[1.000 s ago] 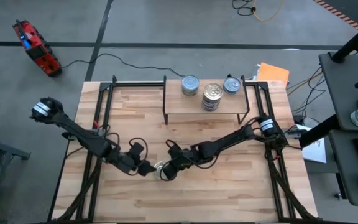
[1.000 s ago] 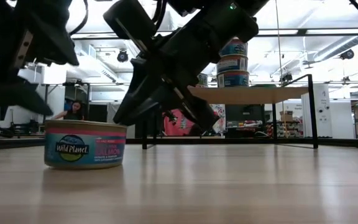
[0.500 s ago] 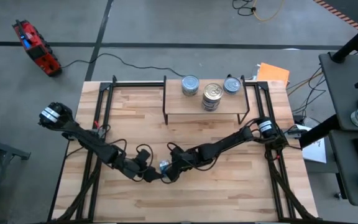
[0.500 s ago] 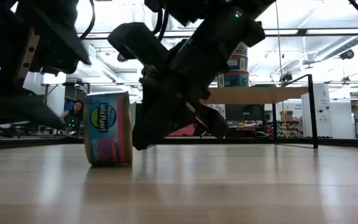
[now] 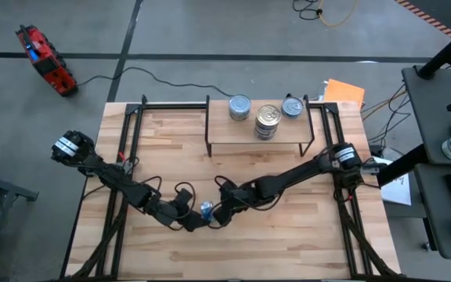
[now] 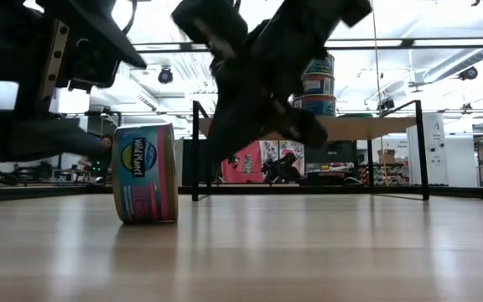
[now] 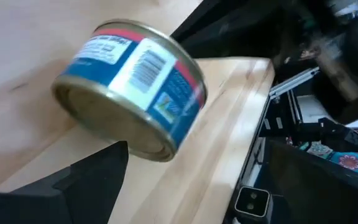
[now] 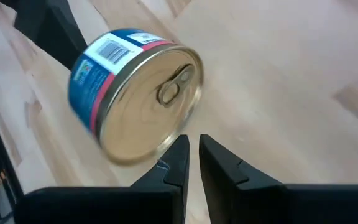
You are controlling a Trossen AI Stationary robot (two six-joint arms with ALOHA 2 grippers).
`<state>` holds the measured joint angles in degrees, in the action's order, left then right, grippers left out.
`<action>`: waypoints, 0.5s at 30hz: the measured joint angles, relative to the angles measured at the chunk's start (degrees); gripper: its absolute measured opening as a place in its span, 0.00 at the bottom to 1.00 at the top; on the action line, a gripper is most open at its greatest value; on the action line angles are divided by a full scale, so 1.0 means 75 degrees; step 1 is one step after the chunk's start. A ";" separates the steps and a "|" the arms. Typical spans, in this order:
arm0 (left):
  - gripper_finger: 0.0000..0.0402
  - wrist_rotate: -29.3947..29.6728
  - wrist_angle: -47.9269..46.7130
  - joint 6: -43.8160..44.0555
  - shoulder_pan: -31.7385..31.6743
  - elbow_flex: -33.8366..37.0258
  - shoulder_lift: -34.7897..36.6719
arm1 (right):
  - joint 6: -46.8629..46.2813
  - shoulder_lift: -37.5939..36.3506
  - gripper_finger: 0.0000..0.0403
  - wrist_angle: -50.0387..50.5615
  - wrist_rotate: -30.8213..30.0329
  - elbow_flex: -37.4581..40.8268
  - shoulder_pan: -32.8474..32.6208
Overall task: Stack canned seafood by type on shelf
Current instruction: Stack the blue-pink tuna can on top of the other blue-pink tuna cans
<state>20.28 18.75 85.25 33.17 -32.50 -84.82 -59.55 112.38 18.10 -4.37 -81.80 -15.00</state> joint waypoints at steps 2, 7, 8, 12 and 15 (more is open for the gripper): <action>0.92 0.0016 0.0018 -0.0221 -0.0026 -0.0078 -0.0003 | 0.0025 -0.0227 0.07 0.0276 -0.0025 0.0000 -0.0008; 0.92 0.0025 0.0021 -0.0440 -0.0117 -0.0126 -0.0009 | 0.0459 -0.0483 0.08 0.0214 -0.0031 -0.0002 -0.0098; 0.92 0.0026 0.0030 -0.0461 -0.0143 -0.0117 -0.0009 | 0.0546 -0.0488 0.09 0.0135 -0.0024 0.0000 -0.0133; 0.92 0.0026 0.0040 -0.0503 -0.0251 -0.0101 -0.0026 | 0.0618 -0.0488 0.20 -0.0181 0.0042 -0.0003 -0.0223; 0.92 0.0028 0.0120 -0.0506 -0.0296 -0.0100 -0.0026 | 0.0621 -0.0488 0.34 -0.0263 0.0009 -0.0003 -0.0273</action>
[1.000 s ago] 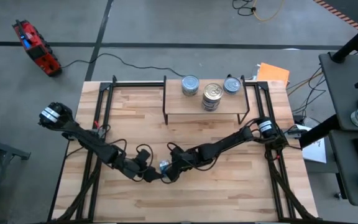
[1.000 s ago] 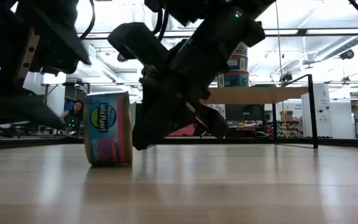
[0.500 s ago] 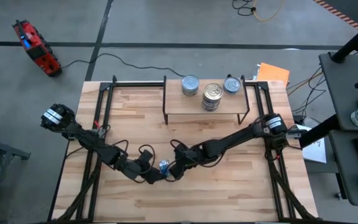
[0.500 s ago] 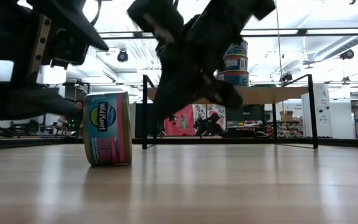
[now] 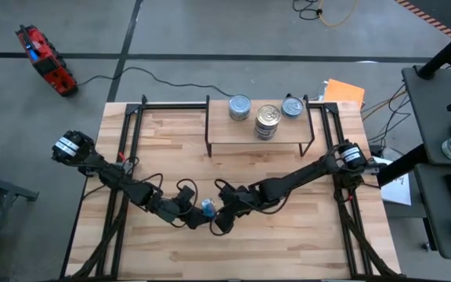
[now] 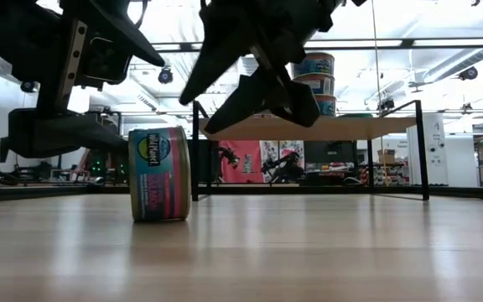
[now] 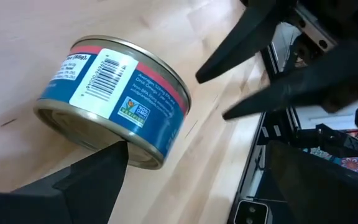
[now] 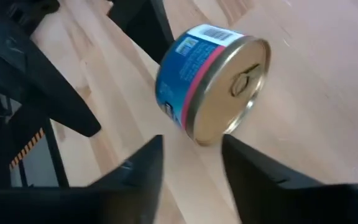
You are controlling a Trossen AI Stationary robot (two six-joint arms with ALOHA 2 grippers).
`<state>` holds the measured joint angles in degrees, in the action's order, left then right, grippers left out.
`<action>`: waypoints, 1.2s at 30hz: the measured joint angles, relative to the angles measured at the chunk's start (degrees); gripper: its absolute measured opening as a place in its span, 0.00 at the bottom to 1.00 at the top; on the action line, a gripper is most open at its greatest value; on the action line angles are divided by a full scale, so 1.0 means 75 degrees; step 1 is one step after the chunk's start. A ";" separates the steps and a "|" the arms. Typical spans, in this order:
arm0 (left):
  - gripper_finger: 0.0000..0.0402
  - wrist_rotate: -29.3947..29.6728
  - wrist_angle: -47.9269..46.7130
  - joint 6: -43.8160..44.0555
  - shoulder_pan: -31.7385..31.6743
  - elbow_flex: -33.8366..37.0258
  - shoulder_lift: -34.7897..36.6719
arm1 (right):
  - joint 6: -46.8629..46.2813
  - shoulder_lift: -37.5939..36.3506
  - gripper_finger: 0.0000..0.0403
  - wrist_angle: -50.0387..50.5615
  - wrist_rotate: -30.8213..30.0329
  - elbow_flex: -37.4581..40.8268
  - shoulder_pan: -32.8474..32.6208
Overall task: Stack canned seafood by type on shelf
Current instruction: Stack the blue-pink tuna can on top of the other blue-pink tuna cans
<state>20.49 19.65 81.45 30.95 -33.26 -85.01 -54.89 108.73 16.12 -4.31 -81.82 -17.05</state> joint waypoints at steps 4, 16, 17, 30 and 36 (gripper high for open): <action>0.92 0.0000 0.0025 -0.0014 -0.0016 0.0000 0.0000 | 0.0269 0.0000 0.55 -0.0108 -0.0097 0.0000 0.0002; 0.92 -0.0323 0.0473 -0.0159 -0.0217 0.0012 -0.0012 | 0.0781 0.0337 0.90 -0.0695 -0.0459 -0.0003 0.0019; 0.92 -0.0327 0.0525 -0.0149 -0.0217 0.0012 -0.0017 | 0.0784 0.0351 0.90 -0.0728 -0.0459 -0.0003 0.0026; 0.89 -0.0489 0.0714 -0.0198 -0.0287 0.0061 -0.0020 | 0.1199 0.0784 0.90 -0.1261 -0.0719 -0.0006 0.0028; 0.88 -0.0533 0.0695 -0.0160 -0.0288 0.0067 -0.0020 | 0.1484 0.0877 0.90 -0.1335 -0.0885 -0.0009 0.0026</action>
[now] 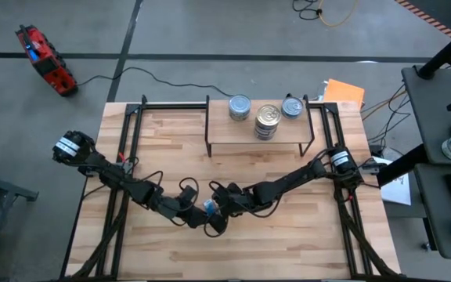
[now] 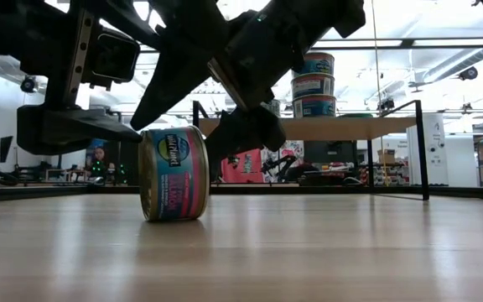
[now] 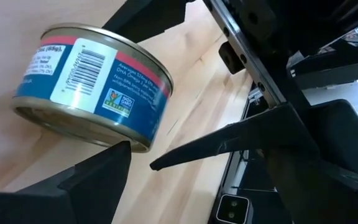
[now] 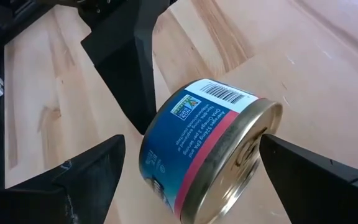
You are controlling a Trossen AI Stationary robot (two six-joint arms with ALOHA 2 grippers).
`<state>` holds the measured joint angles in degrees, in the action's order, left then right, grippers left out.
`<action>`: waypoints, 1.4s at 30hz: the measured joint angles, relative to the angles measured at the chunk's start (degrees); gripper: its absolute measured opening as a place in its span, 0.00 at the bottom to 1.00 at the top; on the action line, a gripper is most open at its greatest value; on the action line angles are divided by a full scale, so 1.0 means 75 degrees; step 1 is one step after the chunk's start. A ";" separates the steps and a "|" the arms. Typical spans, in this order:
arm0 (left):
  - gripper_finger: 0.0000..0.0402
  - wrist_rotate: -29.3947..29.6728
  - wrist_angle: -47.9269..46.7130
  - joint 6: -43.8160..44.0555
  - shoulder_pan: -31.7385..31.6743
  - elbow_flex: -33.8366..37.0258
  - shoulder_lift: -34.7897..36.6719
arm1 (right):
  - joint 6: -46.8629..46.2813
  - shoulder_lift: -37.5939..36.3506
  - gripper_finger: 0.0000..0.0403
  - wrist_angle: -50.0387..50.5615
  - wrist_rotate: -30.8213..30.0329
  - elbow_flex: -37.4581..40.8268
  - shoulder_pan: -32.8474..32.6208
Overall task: Stack canned seafood by type on shelf
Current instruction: Stack the blue-pink tuna can on top of the other blue-pink tuna cans
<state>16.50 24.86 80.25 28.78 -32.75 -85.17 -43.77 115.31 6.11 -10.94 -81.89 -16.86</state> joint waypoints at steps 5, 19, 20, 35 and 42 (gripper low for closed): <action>0.88 -0.0103 0.0000 0.0221 -0.0010 0.0002 0.0018 | 0.0020 0.0000 0.87 0.0003 -0.0141 0.0031 -0.0003; 0.88 -0.0554 -0.0499 0.1413 -0.0010 0.0209 0.0802 | 0.0065 0.0029 0.58 0.0094 -0.0174 0.0161 -0.0017; 0.88 -0.0557 -0.0542 0.1417 -0.0010 0.0210 0.0897 | 0.0064 0.0029 0.56 0.0077 -0.0183 0.0193 -0.0017; 0.88 0.0412 -0.2813 0.0653 -0.0516 0.0233 0.1724 | -0.0341 0.0029 0.67 0.0143 -0.0613 0.0353 -0.0012; 0.88 -0.0309 -0.2800 -0.0388 -0.1775 0.0239 0.1563 | -0.0455 0.0006 0.76 0.0134 -0.0542 0.0320 0.0000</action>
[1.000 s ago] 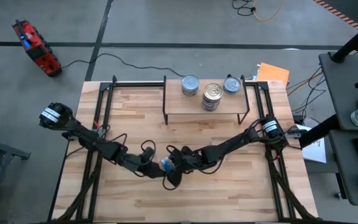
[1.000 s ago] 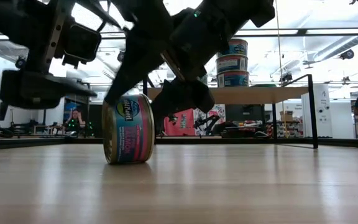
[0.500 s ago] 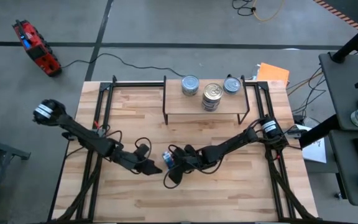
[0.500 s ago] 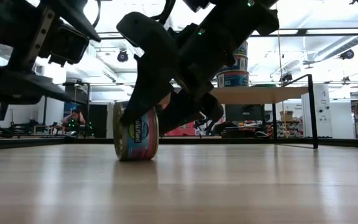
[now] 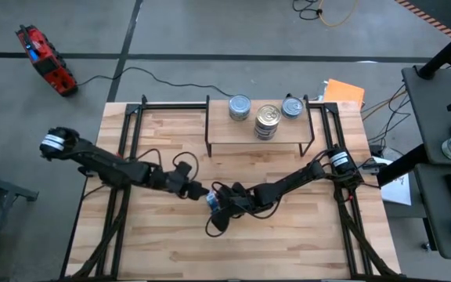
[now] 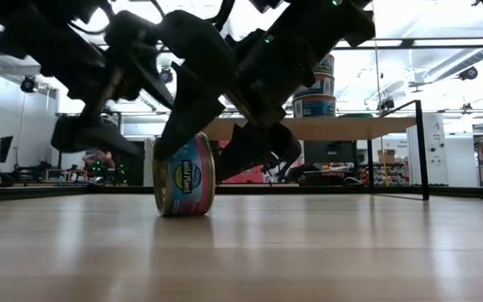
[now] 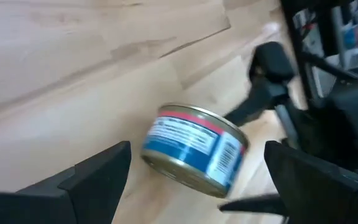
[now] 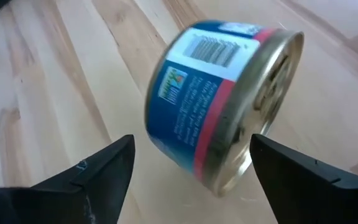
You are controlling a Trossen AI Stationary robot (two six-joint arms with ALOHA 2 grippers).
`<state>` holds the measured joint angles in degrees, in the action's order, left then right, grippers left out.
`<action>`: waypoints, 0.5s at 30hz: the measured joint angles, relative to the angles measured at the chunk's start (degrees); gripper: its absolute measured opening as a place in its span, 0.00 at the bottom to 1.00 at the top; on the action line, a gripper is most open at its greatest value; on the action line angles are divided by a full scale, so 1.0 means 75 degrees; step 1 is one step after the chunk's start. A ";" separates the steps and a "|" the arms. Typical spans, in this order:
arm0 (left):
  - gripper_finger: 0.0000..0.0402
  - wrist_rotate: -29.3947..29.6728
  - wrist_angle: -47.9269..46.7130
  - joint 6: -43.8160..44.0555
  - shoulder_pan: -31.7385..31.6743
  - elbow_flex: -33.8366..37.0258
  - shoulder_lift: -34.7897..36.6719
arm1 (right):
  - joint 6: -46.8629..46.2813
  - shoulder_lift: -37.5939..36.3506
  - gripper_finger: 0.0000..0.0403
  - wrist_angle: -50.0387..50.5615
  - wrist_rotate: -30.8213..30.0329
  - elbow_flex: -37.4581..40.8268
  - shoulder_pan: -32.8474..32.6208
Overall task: Stack canned seafood by type on shelf
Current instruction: Stack the blue-pink tuna can on top of the other blue-pink tuna cans
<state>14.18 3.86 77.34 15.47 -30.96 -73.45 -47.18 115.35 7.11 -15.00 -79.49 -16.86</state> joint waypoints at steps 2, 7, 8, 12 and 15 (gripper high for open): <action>0.88 -0.0332 0.0017 -0.0174 -0.0265 0.0000 -0.0118 | -0.0004 0.0000 0.77 -0.0004 -0.0003 -0.0061 0.0003; 0.88 -0.0791 0.0115 -0.0285 -0.0433 0.0000 -0.0424 | 0.0041 0.0000 0.78 -0.0023 -0.0101 -0.0180 0.0100; 0.88 -0.0847 0.0145 -0.0274 -0.0430 0.0000 -0.0451 | 0.0063 0.0000 0.77 -0.0020 -0.0186 -0.0180 0.0121; 0.88 -0.1112 0.0177 -0.0135 -0.0421 0.0000 -0.0497 | 0.0099 0.0000 0.74 -0.0014 -0.0401 -0.0180 0.0174; 0.87 -0.1387 0.0261 -0.0025 -0.0421 0.0000 -0.0496 | 0.0234 0.0000 0.72 0.0021 -0.0414 -0.0180 0.0189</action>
<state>3.78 5.81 77.15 12.32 -30.96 -77.17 -45.43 115.35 7.27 -18.11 -80.84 -15.44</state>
